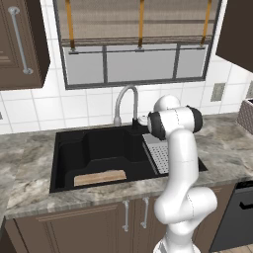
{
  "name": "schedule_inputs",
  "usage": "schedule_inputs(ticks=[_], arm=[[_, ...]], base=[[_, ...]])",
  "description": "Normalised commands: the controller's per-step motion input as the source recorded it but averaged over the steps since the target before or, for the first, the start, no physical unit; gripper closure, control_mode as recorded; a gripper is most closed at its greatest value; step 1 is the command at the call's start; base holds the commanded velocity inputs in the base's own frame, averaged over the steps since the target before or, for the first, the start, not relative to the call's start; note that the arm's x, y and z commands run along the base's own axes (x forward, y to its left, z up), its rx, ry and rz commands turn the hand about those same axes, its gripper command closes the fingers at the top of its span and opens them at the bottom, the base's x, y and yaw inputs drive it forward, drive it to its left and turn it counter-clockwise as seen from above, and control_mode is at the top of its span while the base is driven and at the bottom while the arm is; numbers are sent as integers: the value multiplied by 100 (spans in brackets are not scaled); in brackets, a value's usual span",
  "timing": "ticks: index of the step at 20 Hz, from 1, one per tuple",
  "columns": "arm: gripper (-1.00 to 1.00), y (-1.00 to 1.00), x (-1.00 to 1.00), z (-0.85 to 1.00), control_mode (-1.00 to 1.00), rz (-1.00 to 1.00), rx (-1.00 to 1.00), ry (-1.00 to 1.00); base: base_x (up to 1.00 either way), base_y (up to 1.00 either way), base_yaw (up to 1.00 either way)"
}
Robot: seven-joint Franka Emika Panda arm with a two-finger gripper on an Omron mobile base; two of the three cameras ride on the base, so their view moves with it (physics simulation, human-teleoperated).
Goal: Turn on the sink faucet with hot water and rinse the cutting board for ten seconds, then turn off the faucet. Push the cutting board to reach the water if necessary.
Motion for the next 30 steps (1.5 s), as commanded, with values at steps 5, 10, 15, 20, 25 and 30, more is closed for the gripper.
schedule_inputs(ticks=[5, 10, 15, 20, 25, 30], arm=[[-100, -89, -39, 0, -100, 0, 0, 0], [-100, -95, -38, 0, -100, 0, 1, 0], [-100, -88, -37, 0, -100, 0, 0, 0], [-100, -52, -40, 0, -100, 0, 0, 1], [-100, -10, -20, 4, -100, 0, 0, 6], [-100, 0, -6, 13, -100, 0, 0, 7]], base=[[0, 0, 0], [0, 0, 0], [0, 0, 0], [0, 0, 0], [0, 0, 0], [0, 0, 0]])
